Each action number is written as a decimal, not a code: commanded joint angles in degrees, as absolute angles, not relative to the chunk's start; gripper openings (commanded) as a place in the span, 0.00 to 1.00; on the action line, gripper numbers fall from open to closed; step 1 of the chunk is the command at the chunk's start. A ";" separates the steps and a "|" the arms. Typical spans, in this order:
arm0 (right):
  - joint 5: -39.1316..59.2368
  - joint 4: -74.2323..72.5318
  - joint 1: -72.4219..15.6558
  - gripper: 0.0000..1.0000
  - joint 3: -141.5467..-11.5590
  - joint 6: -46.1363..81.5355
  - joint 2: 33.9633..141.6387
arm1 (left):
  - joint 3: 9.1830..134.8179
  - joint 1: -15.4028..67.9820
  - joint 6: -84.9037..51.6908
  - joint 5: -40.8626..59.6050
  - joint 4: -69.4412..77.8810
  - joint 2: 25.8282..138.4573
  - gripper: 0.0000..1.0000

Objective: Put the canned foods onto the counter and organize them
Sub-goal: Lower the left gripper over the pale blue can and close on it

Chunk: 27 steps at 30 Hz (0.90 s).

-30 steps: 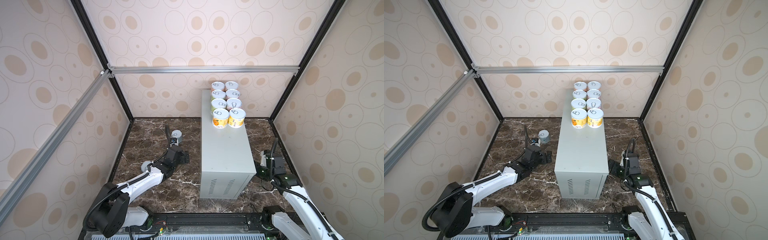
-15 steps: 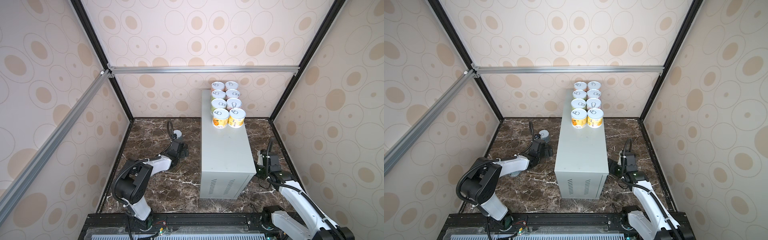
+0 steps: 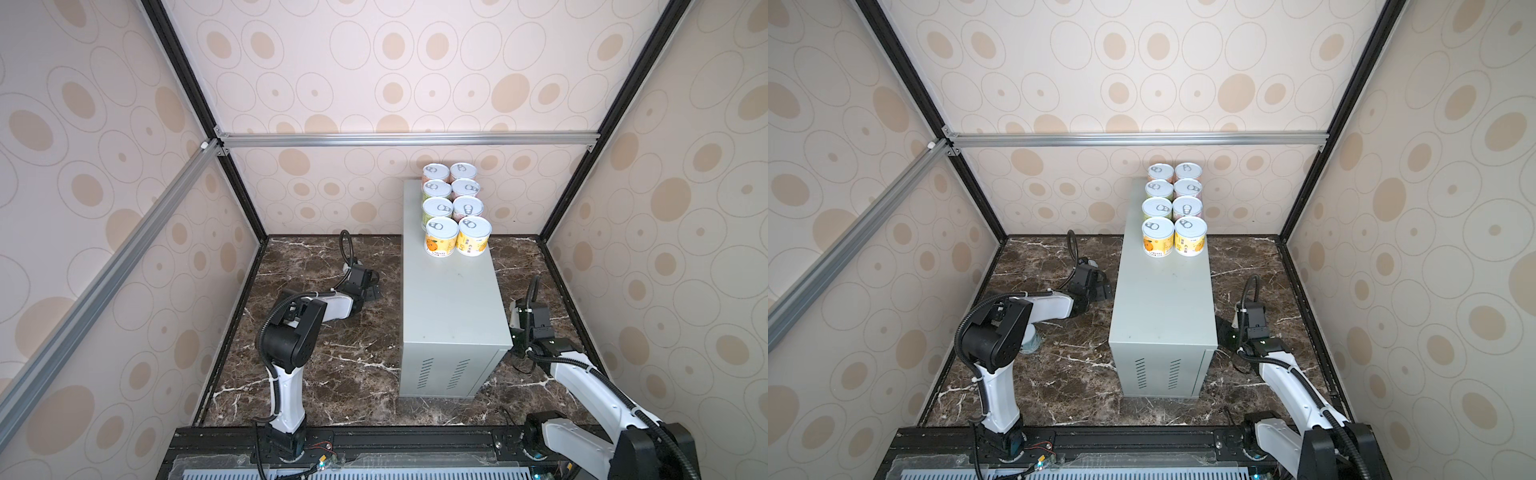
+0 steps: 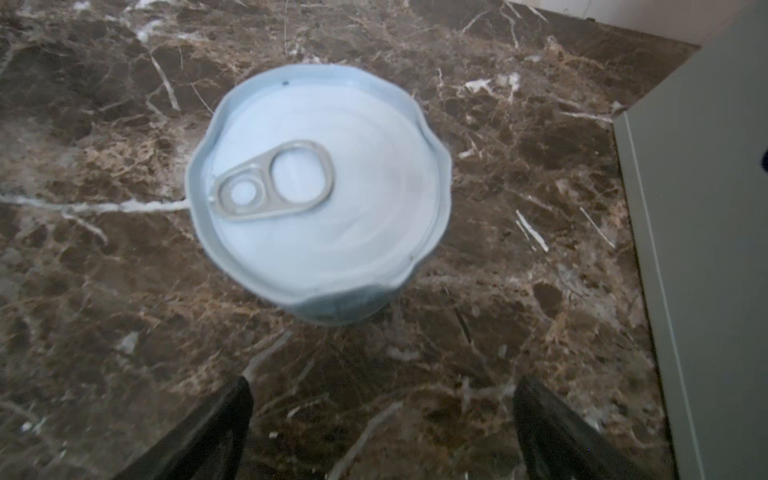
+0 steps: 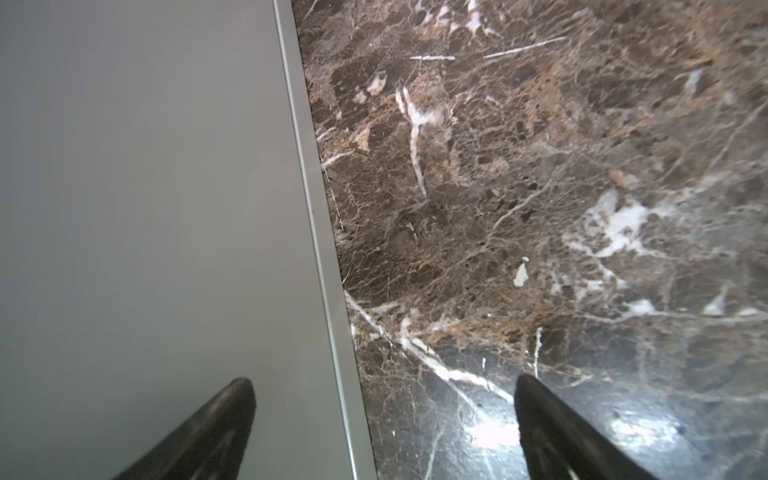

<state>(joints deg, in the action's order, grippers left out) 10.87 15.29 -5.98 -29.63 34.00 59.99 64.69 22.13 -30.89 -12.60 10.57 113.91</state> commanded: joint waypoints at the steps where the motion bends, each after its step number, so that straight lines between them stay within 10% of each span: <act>1: 10.72 11.89 -5.86 1.00 -28.09 36.22 60.92 | 68.77 20.82 -31.33 -13.09 7.42 115.62 0.97; 27: 13.05 8.96 -5.81 1.00 -28.75 36.30 65.98 | 84.17 16.09 -30.78 -11.43 -2.43 125.96 0.94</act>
<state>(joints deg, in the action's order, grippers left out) 12.45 9.76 -5.98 -28.80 35.68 65.49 81.49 16.64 -30.81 -11.66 0.45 124.49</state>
